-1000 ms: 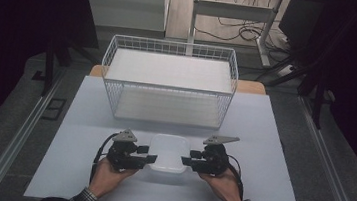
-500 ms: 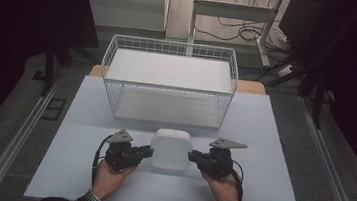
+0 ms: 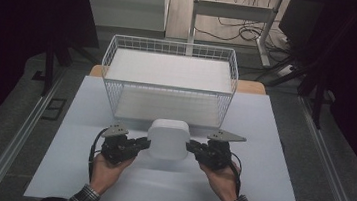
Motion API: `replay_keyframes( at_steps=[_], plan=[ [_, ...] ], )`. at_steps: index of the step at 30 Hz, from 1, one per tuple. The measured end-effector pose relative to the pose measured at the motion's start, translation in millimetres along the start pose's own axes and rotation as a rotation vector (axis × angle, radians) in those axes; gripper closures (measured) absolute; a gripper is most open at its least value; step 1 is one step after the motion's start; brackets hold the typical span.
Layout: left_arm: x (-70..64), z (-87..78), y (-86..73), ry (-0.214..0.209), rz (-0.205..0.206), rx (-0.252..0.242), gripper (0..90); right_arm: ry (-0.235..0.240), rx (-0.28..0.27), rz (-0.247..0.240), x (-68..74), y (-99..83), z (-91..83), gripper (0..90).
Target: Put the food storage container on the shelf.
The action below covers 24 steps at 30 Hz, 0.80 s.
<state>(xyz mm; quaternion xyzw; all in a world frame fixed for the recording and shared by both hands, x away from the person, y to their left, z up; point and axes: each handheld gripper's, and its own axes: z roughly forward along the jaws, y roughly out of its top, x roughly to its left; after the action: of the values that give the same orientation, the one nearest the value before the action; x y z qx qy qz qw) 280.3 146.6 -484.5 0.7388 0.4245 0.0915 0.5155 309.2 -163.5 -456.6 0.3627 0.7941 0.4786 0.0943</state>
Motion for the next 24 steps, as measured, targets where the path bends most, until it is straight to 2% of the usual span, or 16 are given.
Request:
replay_keyframes(
  at_steps=[8, 15, 20, 24],
  plan=[
    [10.9, 1.5, 10.3, 0.02, -0.01, -0.01, 78.8, -0.002, -0.017, -0.008, -4.3, 12.9, 9.3, 78.0],
    [28.2, 8.3, 22.8, 0.04, -0.013, -0.023, 78.6, -0.007, -0.036, -0.011, -13.8, 26.6, 26.0, 77.9],
    [40.7, 18.9, 33.5, 0.055, -0.01, -0.016, 78.4, -0.022, -0.043, -0.005, -22.5, 33.2, 37.2, 77.8],
    [51.7, 33.1, 39.2, 0.063, -0.027, 0.003, 78.3, -0.041, -0.034, 0.015, -36.1, 36.7, 50.6, 77.6]
  ],
)
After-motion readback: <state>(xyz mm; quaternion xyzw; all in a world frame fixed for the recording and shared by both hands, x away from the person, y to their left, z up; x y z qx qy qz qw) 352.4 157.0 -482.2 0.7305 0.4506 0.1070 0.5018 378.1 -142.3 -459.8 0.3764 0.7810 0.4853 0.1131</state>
